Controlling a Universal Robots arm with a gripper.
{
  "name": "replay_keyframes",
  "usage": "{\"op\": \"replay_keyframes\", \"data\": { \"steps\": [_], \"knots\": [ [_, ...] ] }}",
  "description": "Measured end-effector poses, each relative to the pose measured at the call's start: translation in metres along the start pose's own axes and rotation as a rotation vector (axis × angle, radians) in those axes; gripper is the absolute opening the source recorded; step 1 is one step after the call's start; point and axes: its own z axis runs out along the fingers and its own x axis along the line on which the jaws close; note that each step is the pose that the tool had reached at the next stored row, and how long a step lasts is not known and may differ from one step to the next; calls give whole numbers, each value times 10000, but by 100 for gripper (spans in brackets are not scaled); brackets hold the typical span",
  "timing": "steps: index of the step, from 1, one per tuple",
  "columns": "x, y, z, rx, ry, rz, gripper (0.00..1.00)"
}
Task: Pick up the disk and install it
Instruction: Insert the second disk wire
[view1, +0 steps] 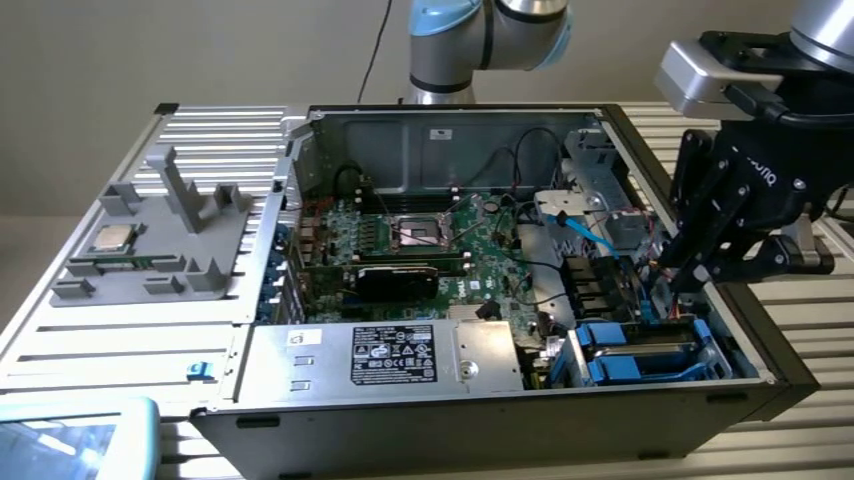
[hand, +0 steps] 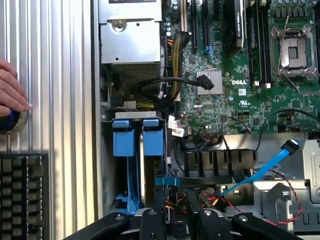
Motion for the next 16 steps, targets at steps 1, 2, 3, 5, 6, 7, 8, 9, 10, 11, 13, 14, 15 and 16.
{"op": "replay_keyframes", "data": {
  "steps": [1, 2, 3, 5, 6, 7, 8, 9, 10, 11, 13, 14, 15, 16],
  "knots": [
    [-10, 1, 2, 0, -2, 0, 30],
    [-18, 1, 1, -1, -3, 0, 30],
    [-18, 1, 1, -6, -21, -1, 30],
    [-19, 1, 0, -10, -75, -3, 30],
    [-19, 1, 0, -12, -101, -5, 30],
    [-18, 1, 1, -13, -128, -6, 30],
    [-19, 1, 1, -15, -154, -8, 30],
    [-19, 1, 1, -16, -183, -9, 30],
    [-19, 1, 1, -17, -209, -10, 30],
    [-18, 1, 1, -19, -234, -11, 30],
    [-19, 1, 1, -22, -290, -14, 30],
    [-18, 1, 2, -23, -318, -15, 30],
    [-18, 1, 1, -24, -344, -16, 30],
    [-19, 1, 1, -26, -370, -17, 30]
  ]
}}
